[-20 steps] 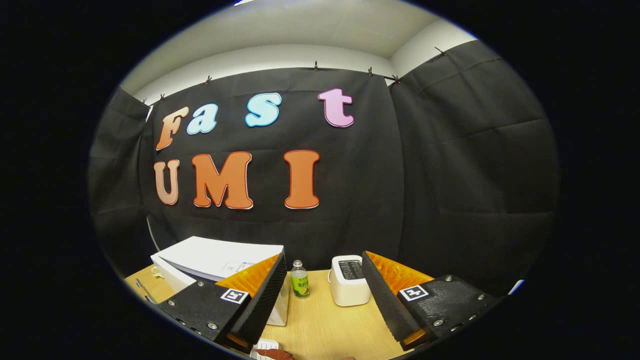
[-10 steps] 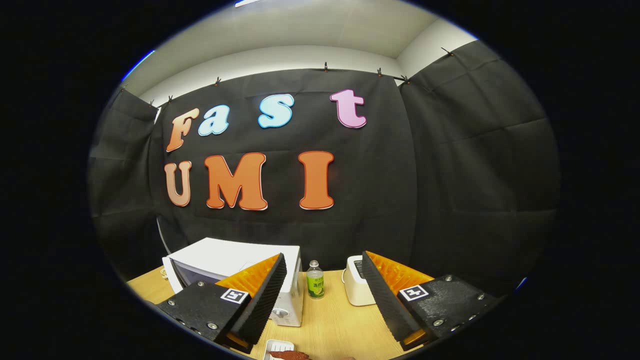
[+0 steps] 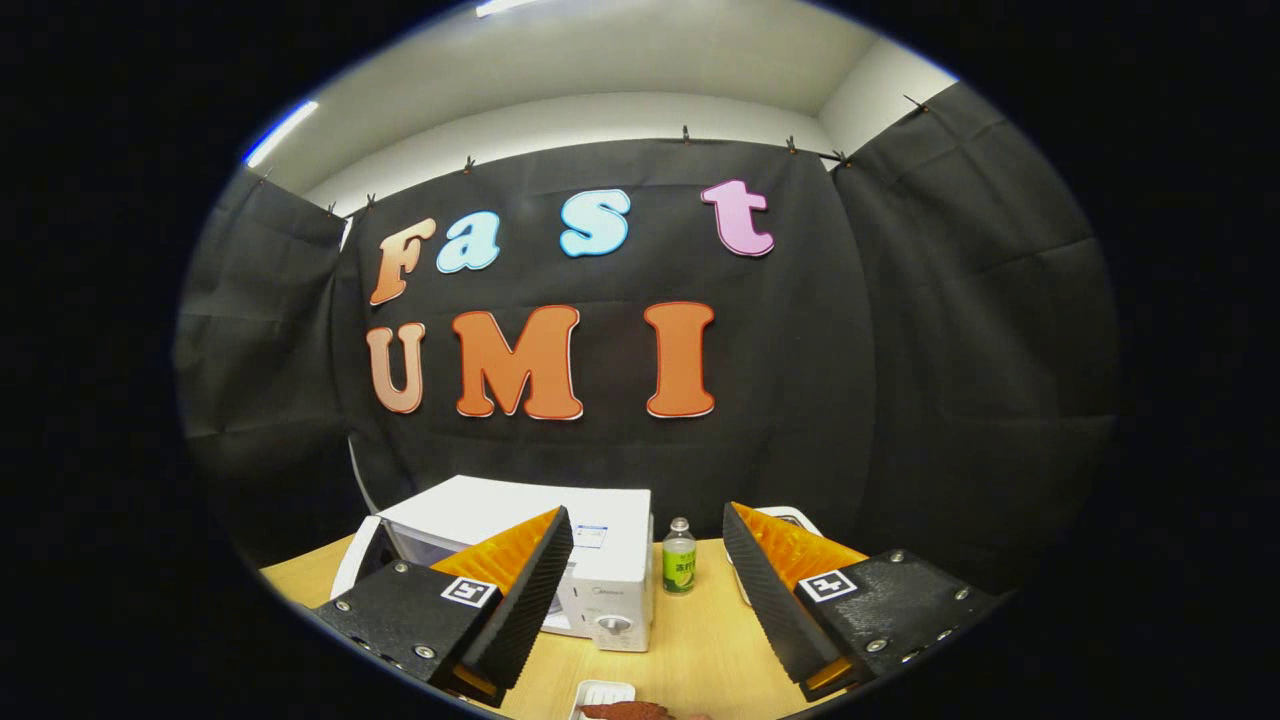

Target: Open the microwave oven with the left hand, put the food in, and close the microwave oven.

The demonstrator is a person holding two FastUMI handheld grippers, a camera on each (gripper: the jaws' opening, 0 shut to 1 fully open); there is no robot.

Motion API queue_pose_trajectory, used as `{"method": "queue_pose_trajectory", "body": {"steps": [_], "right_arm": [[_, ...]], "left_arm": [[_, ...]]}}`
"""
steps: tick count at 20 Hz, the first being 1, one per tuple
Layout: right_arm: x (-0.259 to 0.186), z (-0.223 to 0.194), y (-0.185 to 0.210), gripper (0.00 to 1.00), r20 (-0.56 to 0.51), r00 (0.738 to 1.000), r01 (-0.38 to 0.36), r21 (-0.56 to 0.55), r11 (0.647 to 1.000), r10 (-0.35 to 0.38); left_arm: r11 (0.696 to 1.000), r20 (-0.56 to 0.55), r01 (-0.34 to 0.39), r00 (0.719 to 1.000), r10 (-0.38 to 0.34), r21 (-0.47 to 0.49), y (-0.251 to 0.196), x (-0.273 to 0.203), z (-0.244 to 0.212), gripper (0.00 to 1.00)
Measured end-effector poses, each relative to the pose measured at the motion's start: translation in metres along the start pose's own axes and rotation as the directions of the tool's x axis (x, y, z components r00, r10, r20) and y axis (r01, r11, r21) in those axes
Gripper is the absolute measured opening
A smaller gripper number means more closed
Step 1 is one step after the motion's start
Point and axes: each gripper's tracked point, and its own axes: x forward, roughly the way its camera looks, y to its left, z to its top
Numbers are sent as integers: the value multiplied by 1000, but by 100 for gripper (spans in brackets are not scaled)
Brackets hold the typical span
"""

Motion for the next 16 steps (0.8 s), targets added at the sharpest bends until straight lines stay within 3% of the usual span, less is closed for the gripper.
{"method": "queue_pose_trajectory", "body": {"steps": [3,5,7,8,9,10,16], "right_arm": [[0,-8,15,94,-9,1000,-30,-2,1000,30],[-1,-14,22,94,-15,999,-43,-1,999,43],[1,-20,29,94,-23,998,-54,2,999,54],[1,-23,32,94,-28,998,-59,3,998,59],[2,-26,35,94,-34,997,-65,2,998,65],[3,-30,37,94,-40,997,-69,2,998,69],[4,-55,37,94,-67,996,-65,8,998,65]], "left_arm": [[991,-8,-133,991,133,18,45,-27,0,20],[976,1,-215,977,215,21,71,-43,1,37],[961,-3,-276,961,276,21,94,-57,-1,64],[955,-1,-296,955,296,17,102,-65,-2,71],[949,2,-315,949,315,13,110,-70,-1,86],[943,5,-334,943,334,9,118,-77,-2,91],[914,48,-406,912,407,-14,154,-99,13,93]]}}
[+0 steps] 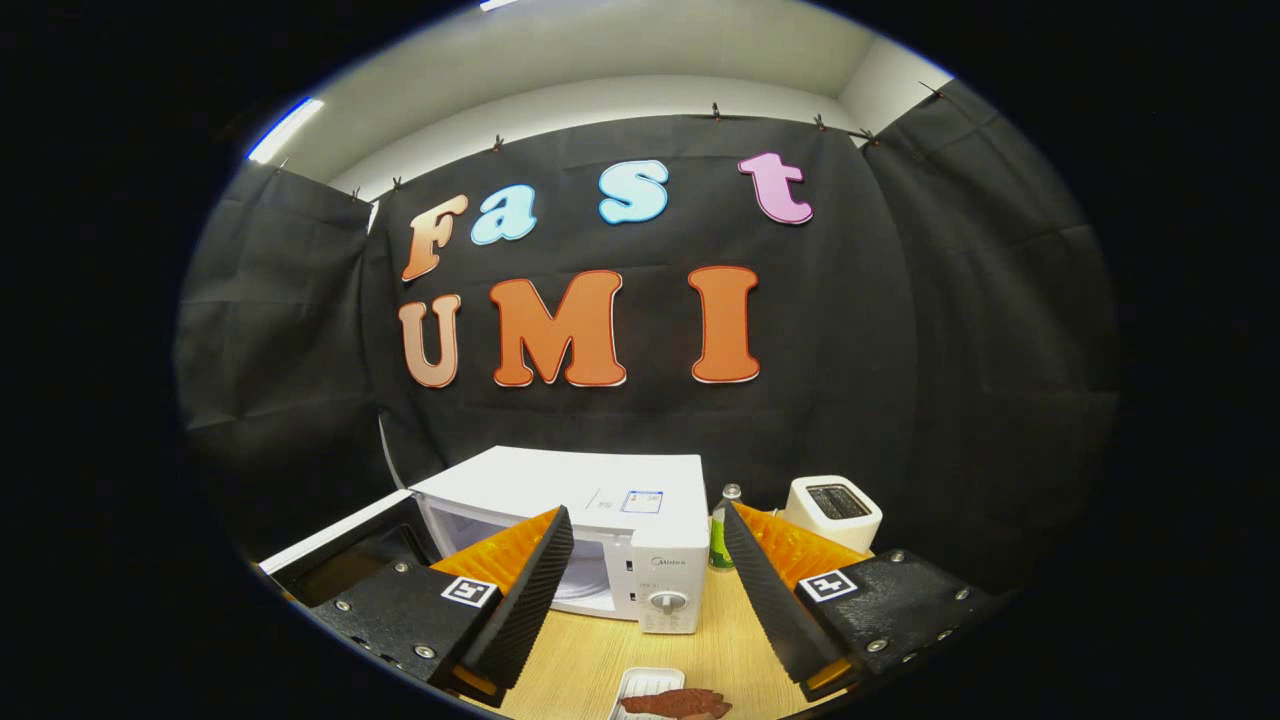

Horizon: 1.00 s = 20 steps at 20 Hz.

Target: Open the microwave oven with the left hand, put the food in, and close the microwave oven.

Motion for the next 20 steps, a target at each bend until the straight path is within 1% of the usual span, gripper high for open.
{"method": "queue_pose_trajectory", "body": {"steps": [1,4,5,8,11,14,17,18,20], "right_arm": [[-1,-5,-1,94,-5,1000,2,5,1000,-2],[-4,-27,-10,94,-23,1000,21,26,999,-21],[-6,-34,-14,94,-28,999,31,41,999,-30],[-12,-59,-30,94,-45,996,75,105,992,-71],[-17,-86,-48,94,-71,991,129,173,976,-118],[-22,-117,-61,95,-102,984,169,242,955,-148],[-30,-153,-78,95,-151,968,237,276,932,-201],[-33,-161,-81,95,-162,963,256,298,920,-215],[-38,-180,-87,95,-187,956,284,371,884,-228]], "left_arm": [[1000,9,-10,1000,10,6,6,4,6,92],[999,28,-30,999,29,16,20,11,15,93],[999,33,-33,999,33,17,23,15,19,92],[999,43,-38,998,38,6,33,27,27,92],[999,46,-35,998,35,-6,39,40,33,92],[999,67,-42,997,44,-26,49,61,48,92],[998,79,-43,996,46,-39,52,74,56,90],[998,83,-48,995,51,-33,54,77,58,92],[999,82,-44,996,46,-20,52,83,60,92]]}}
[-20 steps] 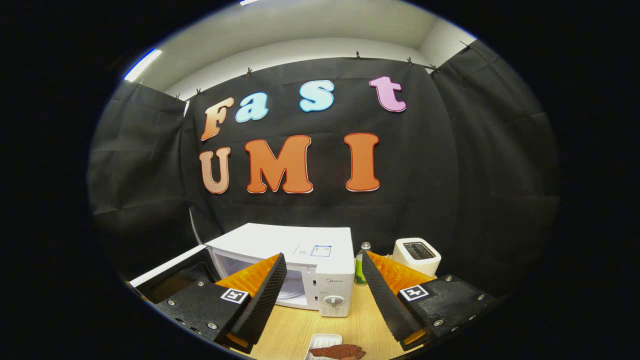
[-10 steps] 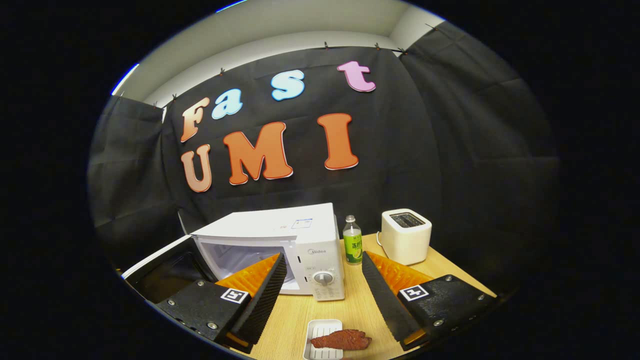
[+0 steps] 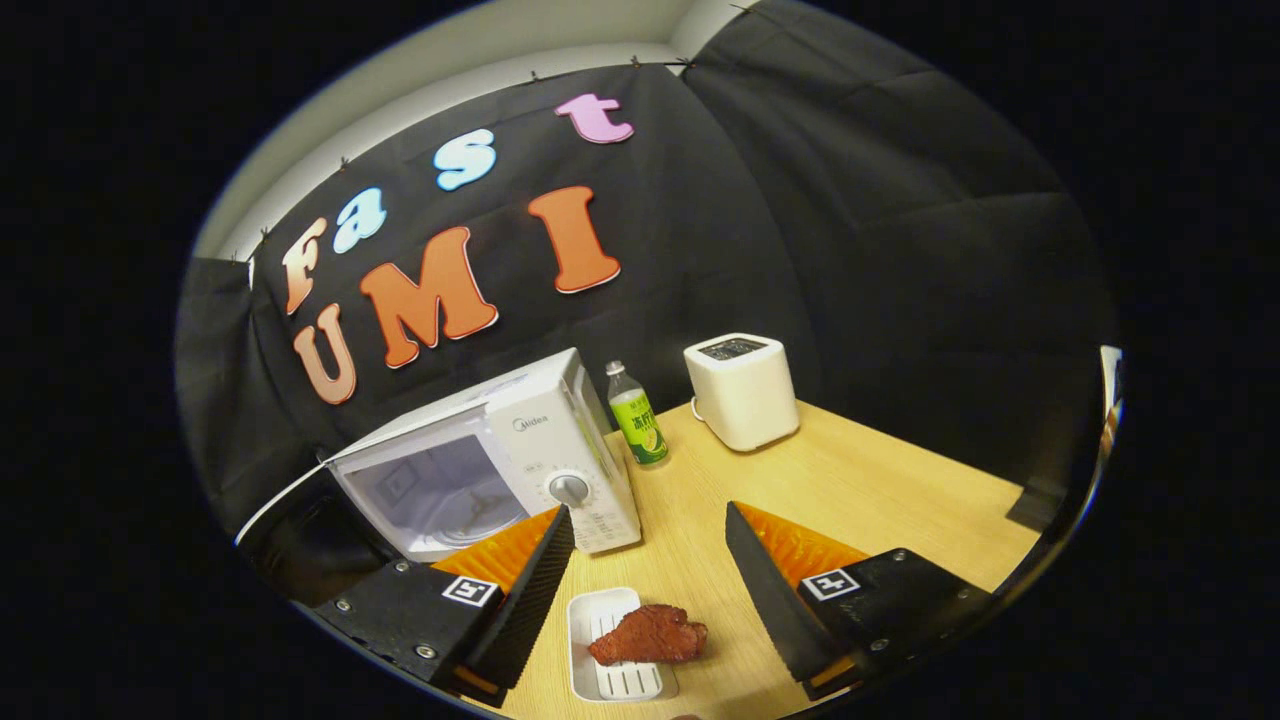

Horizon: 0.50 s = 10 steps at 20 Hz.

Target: Open the microwave oven with the left hand, put the food in, and close the microwave oven.

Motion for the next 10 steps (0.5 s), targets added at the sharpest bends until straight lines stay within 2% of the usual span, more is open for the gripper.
{"method": "queue_pose_trajectory", "body": {"steps": [4,6,10], "right_arm": [[0,-21,-14,94,-4,1000,16,177,984,-15],[-1,-33,-13,90,-7,1000,3,261,965,-1],[-3,-63,-7,75,-48,998,-27,382,924,50]], "left_arm": [[1000,-26,22,999,-23,-13,-5,6,-8,92],[999,-36,34,999,-35,-22,-7,8,-13,92],[999,-59,27,998,-29,-37,0,12,-24,92]]}}
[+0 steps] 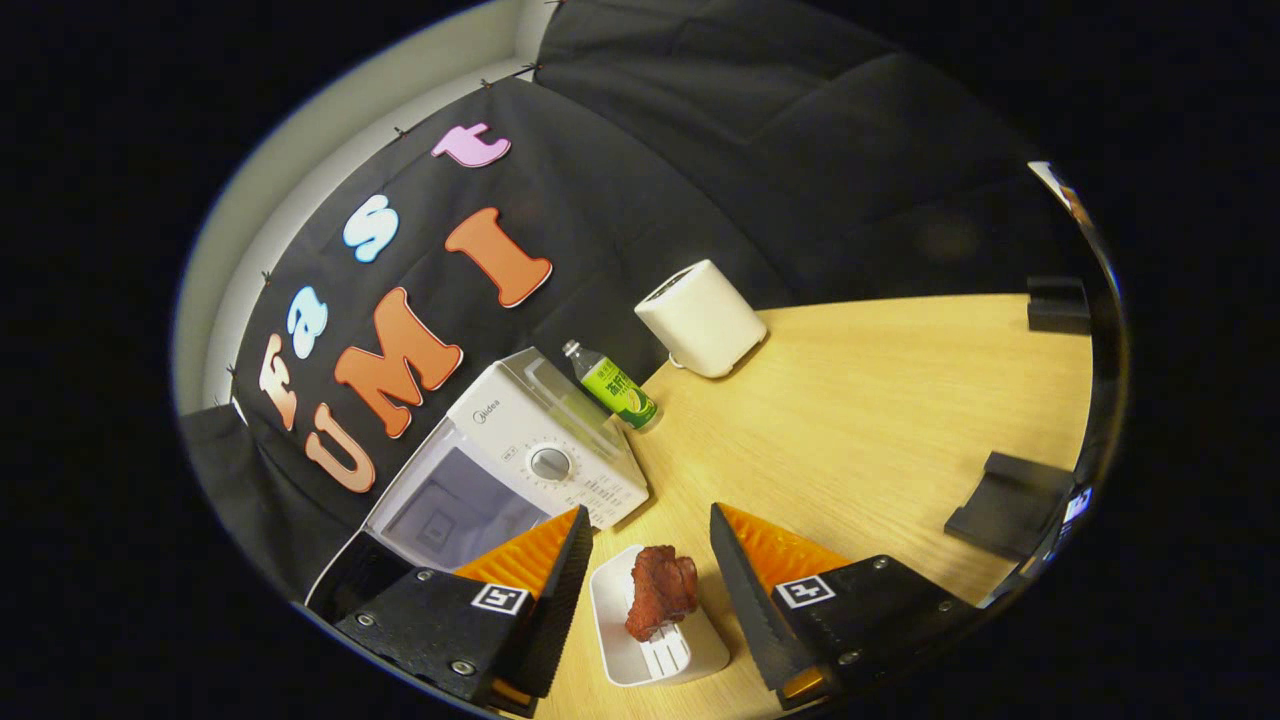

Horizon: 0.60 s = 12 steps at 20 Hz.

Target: Open the microwave oven with the left hand, put the food in, and close the microwave oven.

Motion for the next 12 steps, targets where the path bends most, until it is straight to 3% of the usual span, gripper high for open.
{"method": "queue_pose_trajectory", "body": {"steps": [4,8,12], "right_arm": [[4,-15,-5,57,-15,1000,-11,80,997,13],[4,-18,-13,24,-19,999,-25,210,977,29],[4,-21,-5,13,-20,998,-56,256,965,63]], "left_arm": [[1000,-5,-8,1000,8,11,3,-1,-6,91],[1000,-9,-8,1000,8,22,5,-3,-11,90],[1000,-12,-6,1000,7,10,10,-3,-15,90]]}}
